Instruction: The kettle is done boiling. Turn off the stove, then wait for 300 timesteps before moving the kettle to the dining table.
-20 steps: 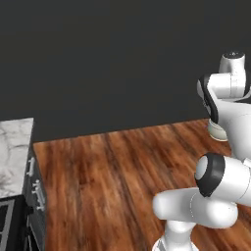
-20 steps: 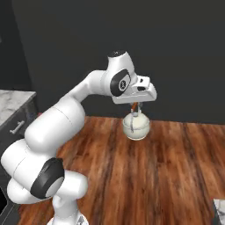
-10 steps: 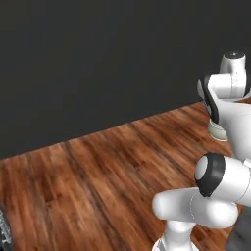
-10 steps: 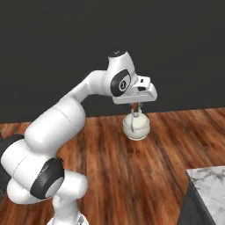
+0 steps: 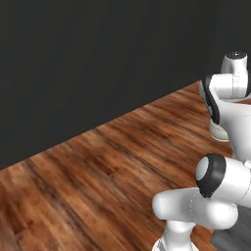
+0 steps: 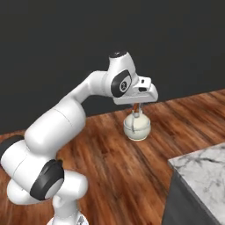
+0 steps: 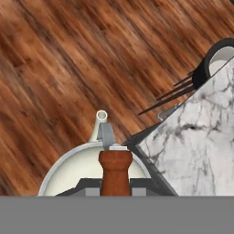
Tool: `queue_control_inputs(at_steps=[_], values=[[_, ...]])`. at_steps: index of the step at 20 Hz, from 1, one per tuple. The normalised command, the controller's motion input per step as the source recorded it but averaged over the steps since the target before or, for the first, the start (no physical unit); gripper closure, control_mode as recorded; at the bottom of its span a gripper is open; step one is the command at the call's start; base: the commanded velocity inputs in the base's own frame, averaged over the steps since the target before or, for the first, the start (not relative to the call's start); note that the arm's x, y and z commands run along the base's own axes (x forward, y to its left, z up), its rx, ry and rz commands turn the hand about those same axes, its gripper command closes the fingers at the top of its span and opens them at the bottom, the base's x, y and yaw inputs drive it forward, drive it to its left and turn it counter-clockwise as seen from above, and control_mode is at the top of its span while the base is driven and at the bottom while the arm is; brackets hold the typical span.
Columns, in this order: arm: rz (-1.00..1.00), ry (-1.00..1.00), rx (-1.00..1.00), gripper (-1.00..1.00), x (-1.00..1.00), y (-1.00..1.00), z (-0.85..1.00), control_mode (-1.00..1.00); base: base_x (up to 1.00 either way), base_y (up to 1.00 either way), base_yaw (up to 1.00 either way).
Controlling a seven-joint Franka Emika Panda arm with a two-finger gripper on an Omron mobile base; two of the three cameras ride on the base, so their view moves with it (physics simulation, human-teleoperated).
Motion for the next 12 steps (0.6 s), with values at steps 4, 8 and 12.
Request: queue_control_inputs(at_steps=[4,8,12], values=[[0.0,0.0,0.0,1.0,0.0,0.0,0.0,1.0,0.51,0.22,-0.39],[0.0,0.0,0.0,1.0,0.0,0.0,0.0,1.0,0.5,0.26,-0.39],[0.0,0.0,0.0,1.0,0.0,0.0,0.0,1.0,0.48,0.26,-0.4]])
